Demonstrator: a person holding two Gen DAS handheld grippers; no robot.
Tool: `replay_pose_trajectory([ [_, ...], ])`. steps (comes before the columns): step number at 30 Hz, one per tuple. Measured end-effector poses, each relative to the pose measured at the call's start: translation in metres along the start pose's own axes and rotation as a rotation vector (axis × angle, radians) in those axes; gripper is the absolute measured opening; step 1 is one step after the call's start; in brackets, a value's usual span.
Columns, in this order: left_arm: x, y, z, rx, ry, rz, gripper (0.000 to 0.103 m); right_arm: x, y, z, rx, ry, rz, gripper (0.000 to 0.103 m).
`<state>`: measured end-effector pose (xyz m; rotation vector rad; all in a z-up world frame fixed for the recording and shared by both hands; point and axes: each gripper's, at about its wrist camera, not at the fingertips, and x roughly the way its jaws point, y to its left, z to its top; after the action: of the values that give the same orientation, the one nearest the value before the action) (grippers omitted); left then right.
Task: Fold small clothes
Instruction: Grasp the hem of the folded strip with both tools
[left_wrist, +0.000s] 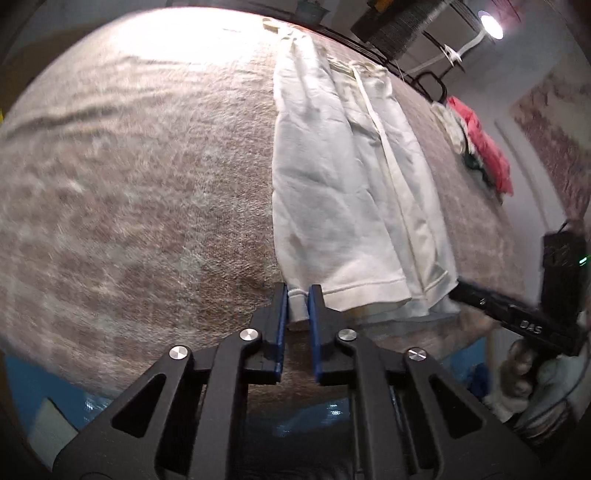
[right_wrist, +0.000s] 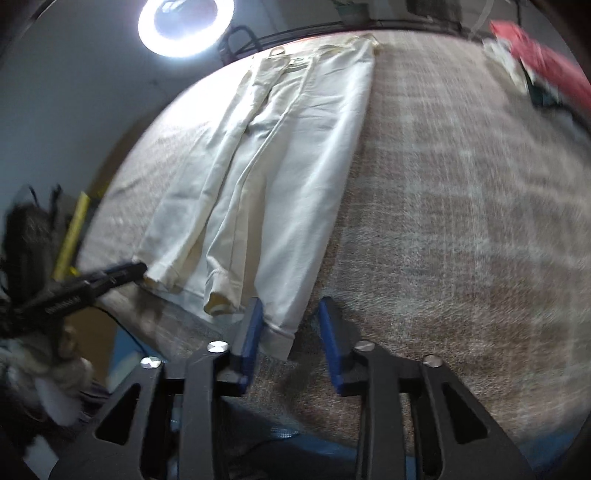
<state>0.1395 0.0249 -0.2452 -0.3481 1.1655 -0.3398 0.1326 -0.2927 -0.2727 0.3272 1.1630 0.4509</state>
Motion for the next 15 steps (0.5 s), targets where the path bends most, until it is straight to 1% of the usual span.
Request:
replay_pose_trajectory([
  [1,0.000,0.002,0.001,-0.013,0.005,-0.014,0.005,0.001,-0.008,0.000,0.051,0.007,0.051,0.007],
  [3,-0.003,0.003,0.003,-0.035,0.008,-0.044,0.004,0.002,-0.021,-0.001,0.142,0.004,0.133,0.006],
  [6,-0.011,0.002,0.004,-0.055,-0.001,-0.090,0.003,-0.004,-0.031,-0.003,0.223,-0.004,0.217,0.004],
  [8,-0.017,0.000,0.006,-0.052,-0.014,-0.104,0.003,-0.010,-0.031,-0.002,0.228,-0.016,0.236,0.004],
  [15,-0.032,-0.008,0.026,-0.054,-0.061,-0.133,0.003,-0.027,-0.031,0.011,0.210,-0.068,0.240,0.002],
])
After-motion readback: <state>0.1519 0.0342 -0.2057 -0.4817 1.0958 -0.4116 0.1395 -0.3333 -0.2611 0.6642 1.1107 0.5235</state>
